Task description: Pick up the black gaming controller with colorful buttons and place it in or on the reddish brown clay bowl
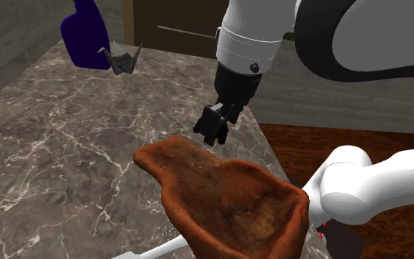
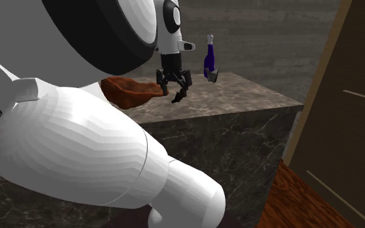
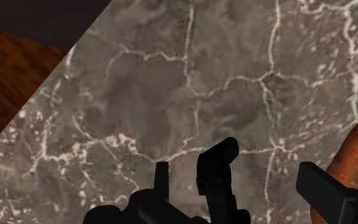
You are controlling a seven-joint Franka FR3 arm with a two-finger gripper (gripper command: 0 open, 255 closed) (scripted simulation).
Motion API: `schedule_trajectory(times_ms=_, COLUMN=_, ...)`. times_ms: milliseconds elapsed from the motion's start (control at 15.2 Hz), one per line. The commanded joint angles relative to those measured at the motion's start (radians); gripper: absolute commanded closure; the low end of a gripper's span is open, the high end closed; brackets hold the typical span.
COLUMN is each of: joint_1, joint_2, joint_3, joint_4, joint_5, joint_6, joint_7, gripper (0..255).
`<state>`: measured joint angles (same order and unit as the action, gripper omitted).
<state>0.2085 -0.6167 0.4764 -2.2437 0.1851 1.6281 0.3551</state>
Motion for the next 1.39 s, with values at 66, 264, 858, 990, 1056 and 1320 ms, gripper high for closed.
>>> schedule_trajectory(times_ms=66, joint_1=0.001, joint_2=0.000, joint_3=0.005, joint_4=-0.020, joint_5=0.003, joint_6=0.020, joint_7=0.001, gripper=0)
schedule_trajectory(times_ms=264, joint_1=0.001, joint_2=0.000, joint_3=0.005, joint_4=-0.020, joint_5=0.003, joint_6=0.020, joint_7=0.001, gripper=0)
schedule_trajectory(times_ms=858, joint_1=0.001, joint_2=0.000, joint_3=0.005, joint_4=-0.019, joint_5=0.003, joint_6=0.020, joint_7=0.001, gripper=255)
schedule_trajectory(times_ms=990, joint_1=0.001, joint_2=0.000, joint_3=0.005, joint_4=-0.019, joint_5=0.003, joint_6=0.020, joint_7=0.001, gripper=255)
schedule_trajectory(times_ms=1056, joint_1=0.001, joint_2=0.000, joint_3=0.005, joint_4=-0.019, joint_5=0.003, joint_6=0.020, joint_7=0.001, gripper=255)
schedule_trajectory(times_ms=1320, joint_1=-0.002, joint_2=0.004, joint_3=-0.002, joint_4=0.023, joint_5=-0.003, joint_6=-0.018, joint_7=0.001, gripper=255)
